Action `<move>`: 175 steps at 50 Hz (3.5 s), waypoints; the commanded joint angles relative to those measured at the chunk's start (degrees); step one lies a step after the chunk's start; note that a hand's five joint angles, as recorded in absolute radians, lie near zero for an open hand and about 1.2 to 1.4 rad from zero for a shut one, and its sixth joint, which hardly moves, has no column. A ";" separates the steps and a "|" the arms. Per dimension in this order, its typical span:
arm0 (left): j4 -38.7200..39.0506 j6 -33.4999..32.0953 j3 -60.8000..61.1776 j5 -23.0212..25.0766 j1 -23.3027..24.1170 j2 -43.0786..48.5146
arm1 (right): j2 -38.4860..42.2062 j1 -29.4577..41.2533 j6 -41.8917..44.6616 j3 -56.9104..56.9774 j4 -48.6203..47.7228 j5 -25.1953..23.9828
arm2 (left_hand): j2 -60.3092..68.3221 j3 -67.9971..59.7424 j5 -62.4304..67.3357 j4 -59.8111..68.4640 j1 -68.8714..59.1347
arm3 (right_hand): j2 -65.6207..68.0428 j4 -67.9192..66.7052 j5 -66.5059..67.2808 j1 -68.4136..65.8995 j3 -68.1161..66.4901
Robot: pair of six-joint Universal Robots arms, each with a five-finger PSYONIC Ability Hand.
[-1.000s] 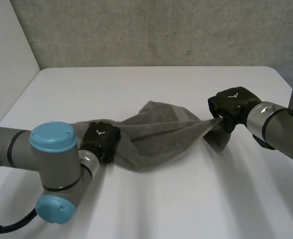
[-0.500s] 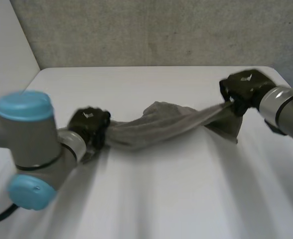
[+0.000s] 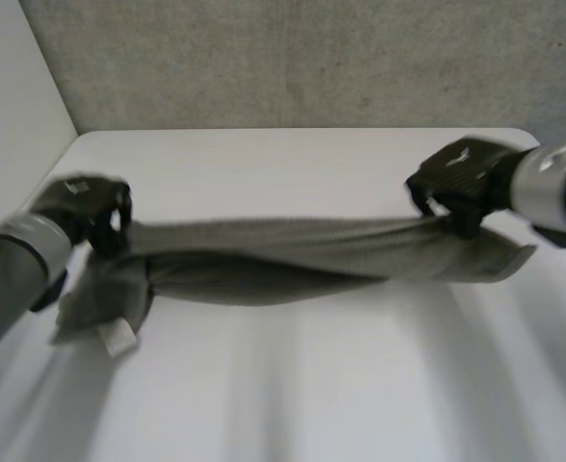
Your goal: Fold the towel.
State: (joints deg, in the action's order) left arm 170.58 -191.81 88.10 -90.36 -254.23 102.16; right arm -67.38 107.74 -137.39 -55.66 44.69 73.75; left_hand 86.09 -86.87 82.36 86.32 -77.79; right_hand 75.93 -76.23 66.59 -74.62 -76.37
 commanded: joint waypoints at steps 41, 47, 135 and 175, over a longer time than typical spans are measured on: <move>29.62 -21.29 19.55 4.84 -0.31 3.91 | 2.17 5.99 0.46 -14.04 -24.30 2.71 | -6.09 6.87 -12.36 -6.32 -2.21 | 4.07 -3.77 3.41 -5.38 -3.63; 31.66 -31.24 24.66 5.10 -1.10 4.01 | 0.25 5.91 -0.07 -21.84 -26.13 2.62 | -6.09 6.87 -12.36 -6.32 -2.21 | 4.07 -3.77 3.41 -5.38 -3.63; 27.70 -19.74 27.75 12.66 -12.43 7.70 | 2.43 3.27 -9.83 -30.74 -36.34 4.47 | -46.95 47.74 -53.22 -47.19 38.65 | 4.07 -3.77 3.41 -5.38 -3.63; 9.77 -20.44 32.93 14.16 -16.30 -23.68 | -16.17 0.81 10.20 -33.90 -9.37 3.77 | -6.09 6.87 -12.36 -6.32 -2.21 | 4.07 -3.77 3.41 -5.38 -3.63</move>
State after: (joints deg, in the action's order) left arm 188.99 -211.94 120.61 -77.21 -270.48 82.20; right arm -77.13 109.65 -135.14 -86.85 26.20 77.83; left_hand 85.78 -86.86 81.62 86.57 -81.76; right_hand 75.93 -76.23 67.84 -74.65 -76.37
